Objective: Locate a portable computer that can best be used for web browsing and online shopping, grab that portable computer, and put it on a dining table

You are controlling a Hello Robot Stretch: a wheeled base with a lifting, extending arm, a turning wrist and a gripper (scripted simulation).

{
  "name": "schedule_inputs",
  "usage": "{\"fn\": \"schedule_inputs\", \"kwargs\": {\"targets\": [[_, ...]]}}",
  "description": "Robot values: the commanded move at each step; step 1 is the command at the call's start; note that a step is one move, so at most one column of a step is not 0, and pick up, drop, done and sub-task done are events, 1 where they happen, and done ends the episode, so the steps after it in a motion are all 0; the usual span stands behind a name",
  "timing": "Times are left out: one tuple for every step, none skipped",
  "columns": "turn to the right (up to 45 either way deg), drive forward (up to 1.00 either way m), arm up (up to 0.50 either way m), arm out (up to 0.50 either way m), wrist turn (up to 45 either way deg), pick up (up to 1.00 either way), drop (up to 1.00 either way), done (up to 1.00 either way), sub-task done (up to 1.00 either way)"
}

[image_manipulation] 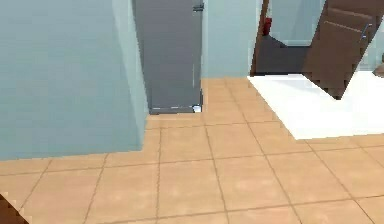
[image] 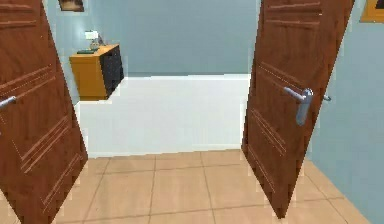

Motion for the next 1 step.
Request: {"fn": "schedule_inputs", "kwargs": {"targets": [[0.0, 1.0, 0.0, 0.0, 0.0, 0.0, 0.0, 0.0, 0.0]]}}
